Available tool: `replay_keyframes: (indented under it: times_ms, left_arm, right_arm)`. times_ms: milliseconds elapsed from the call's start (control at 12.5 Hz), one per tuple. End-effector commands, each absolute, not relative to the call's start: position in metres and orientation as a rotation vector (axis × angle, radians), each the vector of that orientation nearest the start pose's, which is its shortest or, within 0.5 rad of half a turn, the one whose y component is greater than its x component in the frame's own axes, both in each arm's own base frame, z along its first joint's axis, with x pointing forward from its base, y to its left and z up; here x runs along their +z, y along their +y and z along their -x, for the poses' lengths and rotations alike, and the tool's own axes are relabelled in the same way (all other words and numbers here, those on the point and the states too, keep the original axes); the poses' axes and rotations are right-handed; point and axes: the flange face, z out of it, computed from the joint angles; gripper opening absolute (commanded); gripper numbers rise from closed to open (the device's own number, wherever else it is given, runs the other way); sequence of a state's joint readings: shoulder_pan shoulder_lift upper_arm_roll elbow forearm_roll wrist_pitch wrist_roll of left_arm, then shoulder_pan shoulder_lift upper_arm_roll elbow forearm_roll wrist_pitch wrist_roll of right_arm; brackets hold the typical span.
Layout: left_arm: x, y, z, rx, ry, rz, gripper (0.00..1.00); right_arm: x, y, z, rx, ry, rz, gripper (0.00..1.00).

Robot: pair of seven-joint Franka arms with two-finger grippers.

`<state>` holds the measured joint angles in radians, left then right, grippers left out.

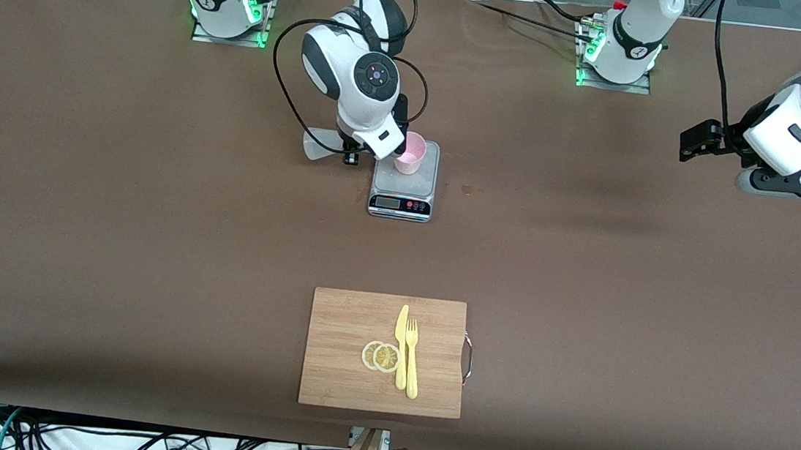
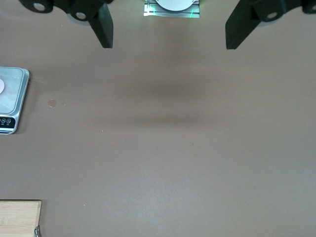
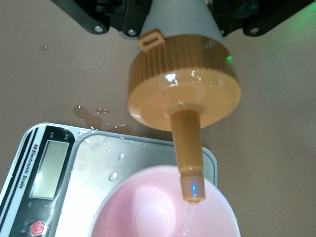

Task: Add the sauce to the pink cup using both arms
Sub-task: 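Tilt the sauce bottle nozzle into the pink cup with the right gripper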

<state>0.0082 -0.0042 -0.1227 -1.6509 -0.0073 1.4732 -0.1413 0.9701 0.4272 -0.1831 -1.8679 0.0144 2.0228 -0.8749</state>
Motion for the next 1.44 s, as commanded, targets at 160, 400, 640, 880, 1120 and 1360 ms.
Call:
replay_keyframes:
  times_ms: [160,400,640,880,1120,1360]
  left_arm:
    - [0.5866,-0.0618,-0.5338,0.278,-0.035,3.143,1.00]
    - [0.5866,-0.0618,-0.5338,0.278,-0.035,3.143,1.00]
    - [0.5859,-0.0602,-0.5339,0.280,-0.037,3.143,1.00]
    - [0.5859,-0.0592,-0.5317,0.306,-0.049,3.138,1.00]
    - [0.5858,-0.0584,-0.5316,0.309,-0.051,3.138,1.00]
    - [0.5849,-0.0583,-0.5318,0.313,-0.051,3.137,1.00]
  right_arm:
    - [0.2774,0.4347,-0.4212,-0.397,2.243,-2.055,0.29]
    - [0.2775,0.4348,-0.4213,-0.395,2.244,-2.055,0.30]
    - [0.2776,0.4323,-0.4239,-0.395,2.237,-2.062,0.29]
    - [0.2740,0.4319,-0.4239,-0.404,2.236,-2.057,0.27]
    - [0.2723,0.4312,-0.4246,-0.406,2.233,-2.055,0.24]
    - [0.2723,0.4311,-0.4247,-0.405,2.233,-2.052,0.21]
